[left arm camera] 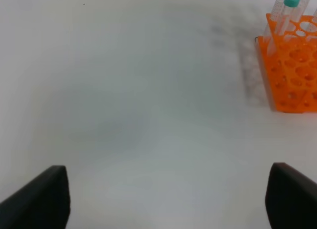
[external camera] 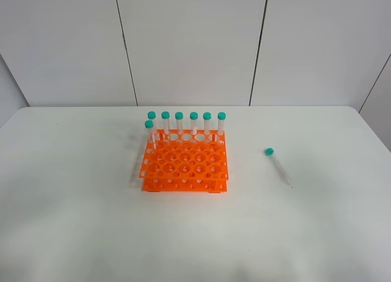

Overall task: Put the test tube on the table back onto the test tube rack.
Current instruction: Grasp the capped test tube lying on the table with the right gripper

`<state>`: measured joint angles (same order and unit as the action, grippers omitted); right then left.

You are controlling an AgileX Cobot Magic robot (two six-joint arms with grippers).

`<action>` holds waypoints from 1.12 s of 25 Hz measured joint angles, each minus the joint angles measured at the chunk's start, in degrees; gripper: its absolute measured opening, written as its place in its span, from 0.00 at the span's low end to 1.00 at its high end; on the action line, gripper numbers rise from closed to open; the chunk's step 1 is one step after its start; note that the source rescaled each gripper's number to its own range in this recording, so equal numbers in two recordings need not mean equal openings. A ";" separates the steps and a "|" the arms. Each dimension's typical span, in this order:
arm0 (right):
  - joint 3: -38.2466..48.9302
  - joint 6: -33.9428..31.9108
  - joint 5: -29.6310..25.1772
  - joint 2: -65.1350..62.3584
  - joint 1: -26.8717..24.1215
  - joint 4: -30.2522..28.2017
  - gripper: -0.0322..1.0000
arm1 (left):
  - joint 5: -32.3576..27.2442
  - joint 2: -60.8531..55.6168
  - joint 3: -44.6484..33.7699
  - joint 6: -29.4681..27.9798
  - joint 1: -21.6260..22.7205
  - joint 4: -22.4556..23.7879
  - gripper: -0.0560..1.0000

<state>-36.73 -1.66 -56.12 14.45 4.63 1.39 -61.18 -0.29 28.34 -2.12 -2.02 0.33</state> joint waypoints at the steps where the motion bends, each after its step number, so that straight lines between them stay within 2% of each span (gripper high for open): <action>1: -1.55 0.54 -0.08 3.57 0.00 1.22 0.67 | 0.00 0.00 0.00 0.00 0.00 0.00 0.84; 6: -10.20 8.92 -0.54 21.25 0.00 9.08 0.67 | 0.00 0.00 0.00 0.00 0.00 0.00 0.84; 10: -18.34 13.60 -0.54 35.83 0.00 12.71 0.67 | 0.00 0.00 0.00 0.00 0.00 0.00 0.84; 17: -31.10 16.66 -0.44 60.11 0.00 11.95 0.67 | 0.00 0.00 0.00 0.00 0.00 0.00 0.84; 19: -33.62 16.66 -0.53 65.72 0.00 11.95 0.63 | 0.00 0.00 0.00 0.00 0.00 0.00 0.84; 23: -36.54 17.01 -1.31 74.60 0.00 11.82 0.55 | 0.00 0.00 0.00 0.00 0.00 0.00 0.84; 28: -36.99 17.53 -0.43 82.49 0.00 7.65 0.53 | 0.00 0.00 0.00 0.00 0.00 0.00 0.84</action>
<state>-73.72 15.87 -56.55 96.94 4.63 9.04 -61.18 -0.29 28.34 -2.12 -2.02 0.33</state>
